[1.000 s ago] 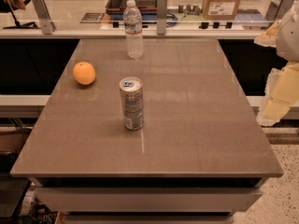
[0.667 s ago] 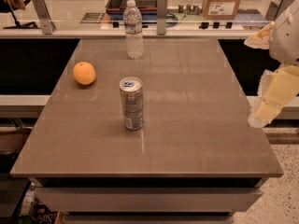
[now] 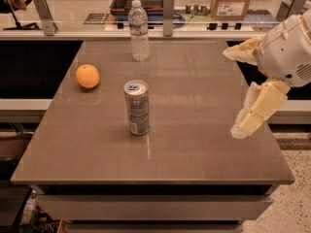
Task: Pick redbull can
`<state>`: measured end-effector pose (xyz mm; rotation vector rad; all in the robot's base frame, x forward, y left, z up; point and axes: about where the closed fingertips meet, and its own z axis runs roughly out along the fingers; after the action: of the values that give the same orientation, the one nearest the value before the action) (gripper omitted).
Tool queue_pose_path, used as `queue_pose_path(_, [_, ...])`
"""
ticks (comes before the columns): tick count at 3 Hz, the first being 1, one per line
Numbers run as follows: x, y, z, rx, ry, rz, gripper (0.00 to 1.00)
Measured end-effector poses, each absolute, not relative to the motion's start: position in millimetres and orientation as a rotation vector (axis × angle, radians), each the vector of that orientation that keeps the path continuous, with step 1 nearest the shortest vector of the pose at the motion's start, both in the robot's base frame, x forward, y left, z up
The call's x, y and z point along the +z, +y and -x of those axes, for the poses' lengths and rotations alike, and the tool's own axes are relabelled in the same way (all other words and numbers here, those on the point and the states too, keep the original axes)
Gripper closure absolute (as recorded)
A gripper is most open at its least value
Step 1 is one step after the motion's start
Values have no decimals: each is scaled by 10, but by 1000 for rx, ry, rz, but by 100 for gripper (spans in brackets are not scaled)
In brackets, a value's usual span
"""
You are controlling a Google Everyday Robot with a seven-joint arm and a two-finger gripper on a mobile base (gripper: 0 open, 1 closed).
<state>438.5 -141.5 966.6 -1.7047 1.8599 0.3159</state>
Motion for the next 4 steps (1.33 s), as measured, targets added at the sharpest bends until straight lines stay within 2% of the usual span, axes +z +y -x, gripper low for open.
queue_pose_path(2, [9511,-924,-4431,593,1642,1533,0])
queue_pose_path(4, [9288,-425,-4555,748,1513,1387,0])
